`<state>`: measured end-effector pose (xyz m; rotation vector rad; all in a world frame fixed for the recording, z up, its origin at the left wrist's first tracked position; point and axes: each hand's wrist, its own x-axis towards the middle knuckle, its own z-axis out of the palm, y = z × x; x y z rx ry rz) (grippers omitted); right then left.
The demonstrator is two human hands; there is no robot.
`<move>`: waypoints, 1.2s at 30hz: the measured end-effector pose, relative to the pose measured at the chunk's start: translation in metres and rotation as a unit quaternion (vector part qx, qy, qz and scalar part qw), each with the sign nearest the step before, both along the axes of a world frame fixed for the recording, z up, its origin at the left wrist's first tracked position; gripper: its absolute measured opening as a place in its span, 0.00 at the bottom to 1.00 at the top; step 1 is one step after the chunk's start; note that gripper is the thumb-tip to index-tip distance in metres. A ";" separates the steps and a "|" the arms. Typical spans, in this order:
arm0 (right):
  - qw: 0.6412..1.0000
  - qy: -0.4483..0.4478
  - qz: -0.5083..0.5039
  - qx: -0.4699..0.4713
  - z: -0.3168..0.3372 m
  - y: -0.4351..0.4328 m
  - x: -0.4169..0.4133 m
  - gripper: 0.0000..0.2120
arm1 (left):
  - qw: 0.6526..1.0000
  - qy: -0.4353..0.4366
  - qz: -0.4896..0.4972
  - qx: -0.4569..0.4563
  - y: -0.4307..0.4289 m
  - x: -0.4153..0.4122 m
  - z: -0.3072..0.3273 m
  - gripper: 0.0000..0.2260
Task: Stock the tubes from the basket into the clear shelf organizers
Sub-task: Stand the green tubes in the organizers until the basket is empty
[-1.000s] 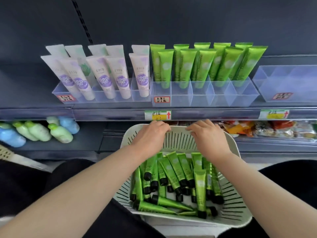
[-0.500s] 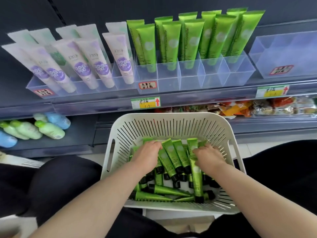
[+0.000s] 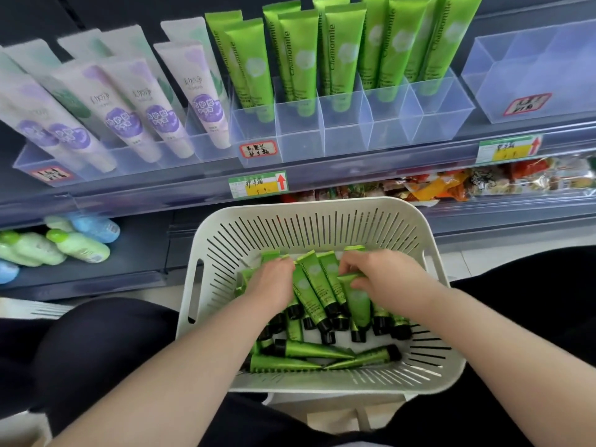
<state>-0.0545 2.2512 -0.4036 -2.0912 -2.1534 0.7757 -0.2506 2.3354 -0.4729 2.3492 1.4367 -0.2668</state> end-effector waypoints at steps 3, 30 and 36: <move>0.999 0.016 0.016 0.039 0.011 0.004 0.008 0.07 | 0.999 0.028 0.015 -0.018 0.004 0.009 -0.004 0.19; 0.985 0.052 -0.067 0.148 -0.032 0.015 0.011 0.06 | 0.983 0.149 0.031 -0.100 0.017 0.037 -0.018 0.37; 0.985 0.027 -0.071 0.158 -0.029 0.014 0.009 0.09 | 0.971 -0.033 0.114 -0.208 0.015 0.018 -0.005 0.16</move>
